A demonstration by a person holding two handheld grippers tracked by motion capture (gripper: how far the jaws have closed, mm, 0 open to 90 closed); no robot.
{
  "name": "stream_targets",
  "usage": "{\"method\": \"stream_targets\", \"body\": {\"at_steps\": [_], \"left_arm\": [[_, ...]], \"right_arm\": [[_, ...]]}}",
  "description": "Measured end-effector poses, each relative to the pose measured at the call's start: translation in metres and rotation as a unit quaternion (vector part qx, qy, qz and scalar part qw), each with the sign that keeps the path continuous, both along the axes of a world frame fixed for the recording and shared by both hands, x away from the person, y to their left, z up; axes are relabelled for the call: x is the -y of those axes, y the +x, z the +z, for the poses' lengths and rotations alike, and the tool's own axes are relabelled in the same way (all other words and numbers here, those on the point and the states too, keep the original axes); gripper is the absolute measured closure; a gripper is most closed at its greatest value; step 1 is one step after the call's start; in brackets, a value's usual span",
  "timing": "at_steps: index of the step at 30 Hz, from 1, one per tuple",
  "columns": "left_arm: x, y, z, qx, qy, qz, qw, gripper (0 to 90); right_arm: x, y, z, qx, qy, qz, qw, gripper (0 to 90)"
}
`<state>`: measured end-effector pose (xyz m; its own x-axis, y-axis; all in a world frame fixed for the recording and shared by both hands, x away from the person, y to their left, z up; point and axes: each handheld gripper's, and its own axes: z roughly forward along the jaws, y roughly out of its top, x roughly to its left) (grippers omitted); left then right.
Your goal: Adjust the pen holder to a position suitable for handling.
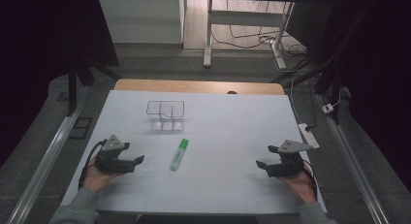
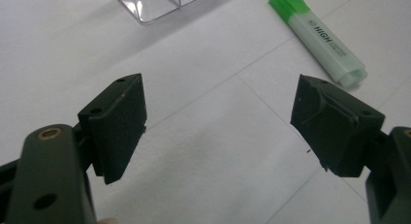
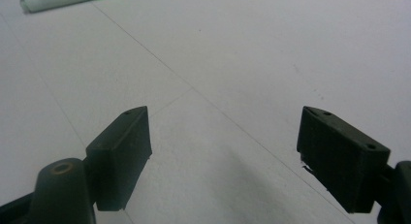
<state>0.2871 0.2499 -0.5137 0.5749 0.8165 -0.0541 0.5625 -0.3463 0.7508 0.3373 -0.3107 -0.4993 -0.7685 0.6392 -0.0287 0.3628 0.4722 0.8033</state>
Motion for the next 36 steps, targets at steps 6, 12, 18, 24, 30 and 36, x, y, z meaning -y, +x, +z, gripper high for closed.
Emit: {"method": "stream_targets", "body": {"at_steps": [6,12,18,24,30,36], "left_arm": [[-0.002,0.007,0.0,-0.003,0.003,0.005,1.0,20.5],[-0.006,0.018,0.001,-0.007,-0.002,0.018,0.9998,20.8],[-0.01,0.028,0.001,-0.009,0.001,0.028,0.9996,22.5],[-0.014,0.038,0.002,-0.011,0.008,0.039,0.9991,23.1],[-0.024,0.048,0.002,-0.011,0.007,0.057,0.9983,23.8],[-0.031,0.06,0.0,-0.016,0.008,0.073,0.9972,26.2]], "right_arm": [[-0.001,0.0,0.0,0.0,-0.001,-0.001,1.0,19.4],[-0.002,0.001,-0.002,-0.001,-0.002,-0.001,1.0,19.4],[-0.003,0.001,-0.002,0.001,-0.004,0.002,1.0,19.4],[-0.002,0.002,-0.003,-0.002,-0.003,0.0,1.0,19.3],[-0.003,0.001,-0.002,-0.002,-0.002,0.001,1.0,19.3],[-0.004,0.003,-0.003,-0.006,0.005,0.002,1.0,19.4]]}}
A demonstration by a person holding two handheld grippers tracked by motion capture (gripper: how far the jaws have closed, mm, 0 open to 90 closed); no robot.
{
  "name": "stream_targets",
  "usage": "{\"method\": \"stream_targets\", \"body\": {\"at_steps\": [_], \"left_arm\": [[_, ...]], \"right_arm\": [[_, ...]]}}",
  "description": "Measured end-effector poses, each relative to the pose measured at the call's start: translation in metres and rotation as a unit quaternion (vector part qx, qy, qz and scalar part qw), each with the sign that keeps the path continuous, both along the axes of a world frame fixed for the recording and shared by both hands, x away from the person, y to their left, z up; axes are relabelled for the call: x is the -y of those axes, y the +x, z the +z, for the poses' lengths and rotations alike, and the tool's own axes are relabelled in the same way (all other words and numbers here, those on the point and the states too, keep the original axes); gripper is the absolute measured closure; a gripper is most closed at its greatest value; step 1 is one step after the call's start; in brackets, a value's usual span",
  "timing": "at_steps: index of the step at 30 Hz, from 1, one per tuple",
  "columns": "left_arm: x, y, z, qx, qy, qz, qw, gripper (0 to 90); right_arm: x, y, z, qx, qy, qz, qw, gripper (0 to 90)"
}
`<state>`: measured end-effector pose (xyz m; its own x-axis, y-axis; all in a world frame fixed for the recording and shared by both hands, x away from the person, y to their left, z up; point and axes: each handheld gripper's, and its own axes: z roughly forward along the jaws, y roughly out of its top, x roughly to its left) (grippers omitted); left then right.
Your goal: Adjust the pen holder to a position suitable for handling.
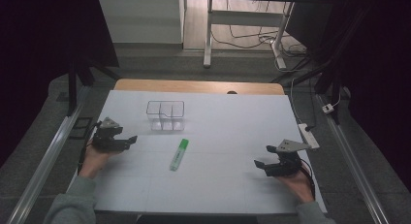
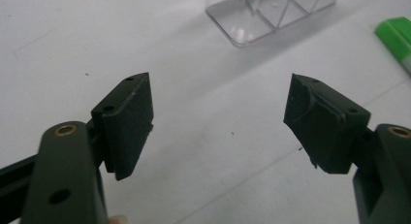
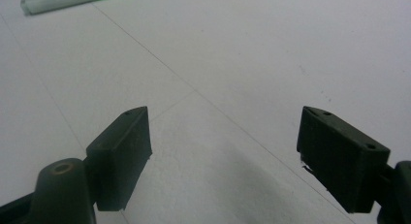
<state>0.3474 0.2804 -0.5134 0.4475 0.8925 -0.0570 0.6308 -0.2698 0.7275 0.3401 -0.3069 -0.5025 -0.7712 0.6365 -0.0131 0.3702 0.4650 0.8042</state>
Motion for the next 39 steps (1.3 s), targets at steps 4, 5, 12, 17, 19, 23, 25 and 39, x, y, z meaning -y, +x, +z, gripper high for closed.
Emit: {"method": "stream_targets", "body": {"at_steps": [4,5,12,17,19,23,25,39], "left_arm": [[0.001,0.009,-0.001,0.009,0.017,0.015,0.9997,30.2],[0.0,0.012,-0.002,0.011,0.018,0.02,0.9996,33.0],[0.002,0.027,-0.001,0.016,0.01,0.027,0.9994,43.4],[0.004,0.031,0.0,0.023,0.001,0.024,0.9994,53.4],[0.005,0.033,0.0,0.025,-0.005,0.022,0.9994,60.2],[0.009,0.04,-0.001,0.034,-0.014,0.015,0.9992,77.2],[0.012,0.046,-0.003,0.03,-0.02,0.014,0.9992,84.8],[0.032,0.066,-0.007,0.017,-0.037,-0.006,0.9991,89.0]], "right_arm": [[-0.001,0.0,0.0,0.0,-0.004,0.0,1.0,19.4],[-0.001,0.0,0.0,-0.001,-0.005,0.0,1.0,19.4],[-0.001,0.001,-0.002,-0.004,-0.007,-0.003,1.0,19.6],[-0.002,0.001,-0.002,-0.004,-0.011,-0.005,0.9999,19.6],[-0.002,0.001,-0.002,-0.005,-0.009,-0.005,0.9999,19.7],[-0.003,0.002,-0.003,-0.004,-0.009,-0.004,0.9999,19.9],[-0.003,0.002,-0.003,-0.007,-0.009,-0.005,0.9999,19.8],[-0.002,0.001,-0.004,-0.007,-0.017,-0.014,0.9997,19.5]]}}
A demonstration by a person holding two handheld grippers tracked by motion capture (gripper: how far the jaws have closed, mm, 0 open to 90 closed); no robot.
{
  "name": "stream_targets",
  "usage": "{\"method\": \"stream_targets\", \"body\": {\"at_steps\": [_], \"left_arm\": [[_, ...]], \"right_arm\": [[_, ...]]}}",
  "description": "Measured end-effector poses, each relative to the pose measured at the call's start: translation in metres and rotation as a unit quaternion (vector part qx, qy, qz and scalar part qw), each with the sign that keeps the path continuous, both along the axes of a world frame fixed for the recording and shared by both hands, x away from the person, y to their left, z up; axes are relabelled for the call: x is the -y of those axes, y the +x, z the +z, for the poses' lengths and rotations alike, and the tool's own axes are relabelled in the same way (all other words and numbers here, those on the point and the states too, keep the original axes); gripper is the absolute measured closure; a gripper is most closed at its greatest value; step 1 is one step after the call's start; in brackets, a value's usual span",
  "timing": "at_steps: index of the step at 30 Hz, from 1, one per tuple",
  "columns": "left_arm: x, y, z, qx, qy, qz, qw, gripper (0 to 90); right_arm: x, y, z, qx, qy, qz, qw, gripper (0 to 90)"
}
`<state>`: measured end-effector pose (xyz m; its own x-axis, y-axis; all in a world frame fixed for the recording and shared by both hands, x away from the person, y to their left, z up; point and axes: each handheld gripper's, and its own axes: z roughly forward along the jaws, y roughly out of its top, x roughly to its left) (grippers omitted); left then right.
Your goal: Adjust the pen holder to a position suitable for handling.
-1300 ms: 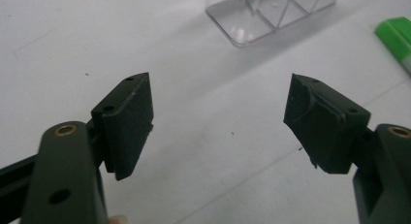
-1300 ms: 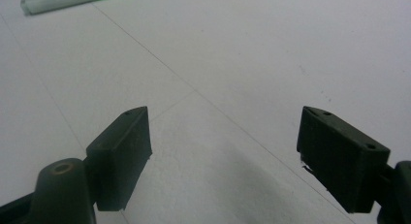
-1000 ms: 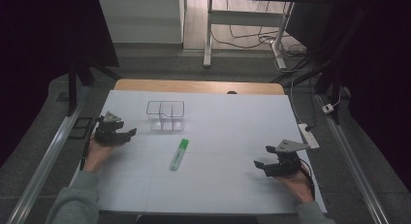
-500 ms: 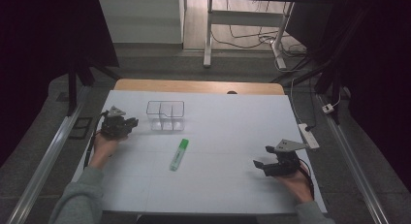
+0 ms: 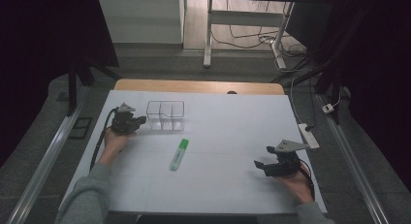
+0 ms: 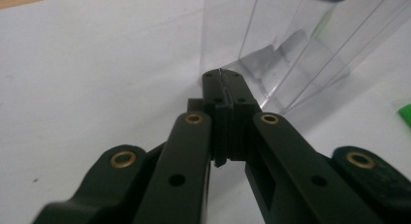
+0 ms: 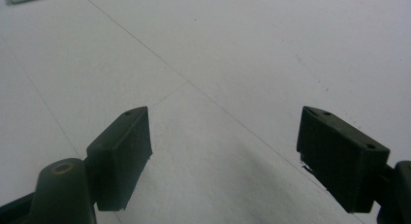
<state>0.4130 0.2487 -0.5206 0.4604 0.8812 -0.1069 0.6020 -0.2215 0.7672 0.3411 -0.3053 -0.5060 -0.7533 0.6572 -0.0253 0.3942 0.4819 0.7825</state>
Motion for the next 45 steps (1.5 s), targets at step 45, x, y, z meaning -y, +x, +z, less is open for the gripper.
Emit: {"method": "stream_targets", "body": {"at_steps": [45], "left_arm": [[0.051,0.025,-0.005,-0.011,-0.003,-0.046,0.9989,88.9]], "right_arm": [[0.003,-0.005,-0.004,-0.011,-0.01,-0.011,0.9998,19.7]]}}
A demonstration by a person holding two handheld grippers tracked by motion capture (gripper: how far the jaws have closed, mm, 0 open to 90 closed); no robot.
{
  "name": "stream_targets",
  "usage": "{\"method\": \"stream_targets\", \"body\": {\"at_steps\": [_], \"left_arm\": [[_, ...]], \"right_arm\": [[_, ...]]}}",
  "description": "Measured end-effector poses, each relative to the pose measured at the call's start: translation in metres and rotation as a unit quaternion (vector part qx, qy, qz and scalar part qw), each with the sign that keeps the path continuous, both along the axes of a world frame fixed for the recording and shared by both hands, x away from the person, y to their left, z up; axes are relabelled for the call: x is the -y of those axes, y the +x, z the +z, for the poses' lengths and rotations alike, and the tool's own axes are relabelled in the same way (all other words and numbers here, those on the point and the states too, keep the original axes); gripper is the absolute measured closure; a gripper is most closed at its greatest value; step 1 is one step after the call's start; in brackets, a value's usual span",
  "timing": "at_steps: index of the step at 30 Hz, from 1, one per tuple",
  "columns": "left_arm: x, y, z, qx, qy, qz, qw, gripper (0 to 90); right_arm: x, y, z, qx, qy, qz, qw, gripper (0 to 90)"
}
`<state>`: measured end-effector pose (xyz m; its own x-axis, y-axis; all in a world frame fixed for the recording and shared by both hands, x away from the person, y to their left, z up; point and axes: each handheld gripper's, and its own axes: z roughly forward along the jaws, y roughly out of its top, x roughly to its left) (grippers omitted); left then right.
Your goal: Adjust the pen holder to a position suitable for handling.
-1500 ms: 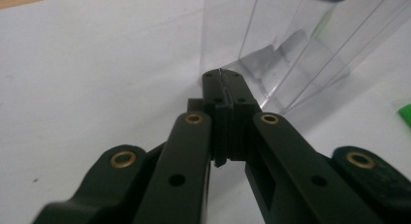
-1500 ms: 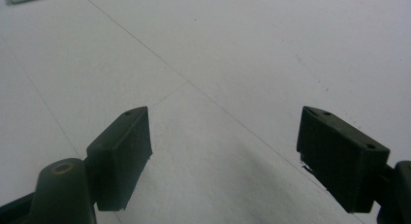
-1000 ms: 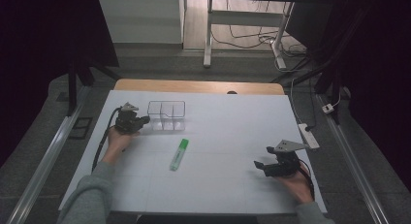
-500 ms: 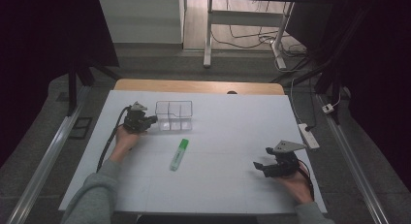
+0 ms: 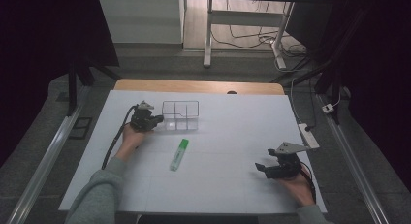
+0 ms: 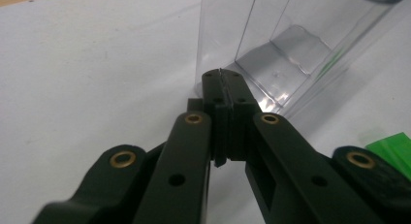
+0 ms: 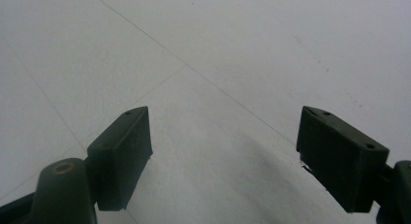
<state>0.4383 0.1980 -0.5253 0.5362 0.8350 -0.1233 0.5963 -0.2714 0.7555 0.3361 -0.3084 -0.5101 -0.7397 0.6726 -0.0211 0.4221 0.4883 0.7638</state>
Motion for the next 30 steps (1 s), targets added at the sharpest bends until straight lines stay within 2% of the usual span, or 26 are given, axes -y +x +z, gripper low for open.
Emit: {"method": "stream_targets", "body": {"at_steps": [13,20,30], "left_arm": [[0.019,0.005,-0.001,-0.003,0.005,-0.02,0.9998,88.9],[0.03,0.008,-0.003,-0.004,0.0,-0.027,0.9996,88.9],[0.043,0.015,-0.003,-0.001,0.008,-0.038,0.9992,88.7]], "right_arm": [[0.0,0.001,-0.003,-0.005,0.0,0.001,1.0,19.8],[-0.001,0.001,-0.003,-0.006,0.002,0.002,1.0,20.0],[-0.001,0.002,-0.004,-0.011,0.005,0.001,0.9999,20.6]]}}
